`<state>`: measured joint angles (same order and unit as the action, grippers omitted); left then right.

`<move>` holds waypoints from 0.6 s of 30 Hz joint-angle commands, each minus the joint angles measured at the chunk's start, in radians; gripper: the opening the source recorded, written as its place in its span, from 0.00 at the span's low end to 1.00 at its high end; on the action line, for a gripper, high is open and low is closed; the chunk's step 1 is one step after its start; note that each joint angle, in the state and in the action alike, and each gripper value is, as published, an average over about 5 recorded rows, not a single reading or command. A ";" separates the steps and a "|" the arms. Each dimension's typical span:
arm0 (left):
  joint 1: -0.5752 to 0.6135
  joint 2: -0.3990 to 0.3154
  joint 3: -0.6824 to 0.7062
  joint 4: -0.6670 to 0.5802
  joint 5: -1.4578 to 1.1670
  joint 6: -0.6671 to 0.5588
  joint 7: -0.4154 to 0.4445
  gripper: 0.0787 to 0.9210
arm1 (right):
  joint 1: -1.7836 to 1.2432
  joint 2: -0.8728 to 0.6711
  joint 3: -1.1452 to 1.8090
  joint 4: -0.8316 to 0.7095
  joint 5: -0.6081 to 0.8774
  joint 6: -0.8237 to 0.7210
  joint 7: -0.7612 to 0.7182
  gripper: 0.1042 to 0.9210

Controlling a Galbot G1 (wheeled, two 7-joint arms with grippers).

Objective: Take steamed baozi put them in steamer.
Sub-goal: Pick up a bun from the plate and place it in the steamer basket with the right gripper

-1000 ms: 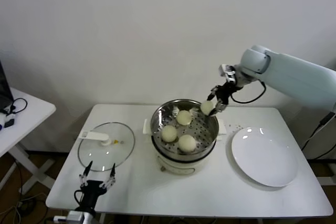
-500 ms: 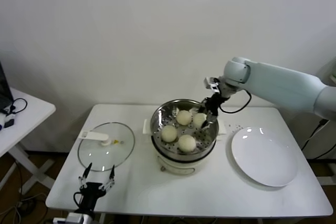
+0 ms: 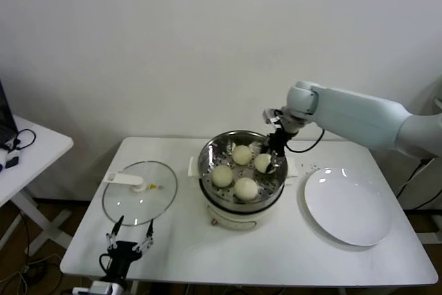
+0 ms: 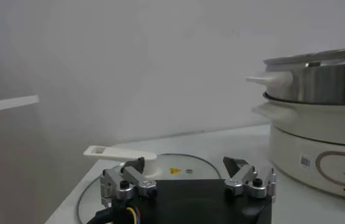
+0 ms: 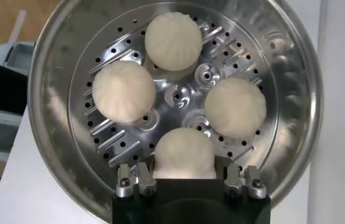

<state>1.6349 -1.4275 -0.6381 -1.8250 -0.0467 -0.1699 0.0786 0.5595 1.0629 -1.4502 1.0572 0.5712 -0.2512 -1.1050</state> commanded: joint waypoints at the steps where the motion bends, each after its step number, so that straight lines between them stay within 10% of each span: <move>1: -0.002 0.004 0.000 0.004 0.002 0.000 0.000 0.88 | -0.014 0.022 -0.011 -0.020 -0.032 0.006 -0.001 0.66; 18: -0.009 0.005 0.002 0.006 0.005 0.004 0.000 0.88 | -0.018 0.024 -0.014 -0.009 -0.033 0.015 0.006 0.82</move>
<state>1.6262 -1.4237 -0.6371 -1.8182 -0.0429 -0.1677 0.0791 0.5423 1.0846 -1.4635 1.0477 0.5378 -0.2382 -1.1024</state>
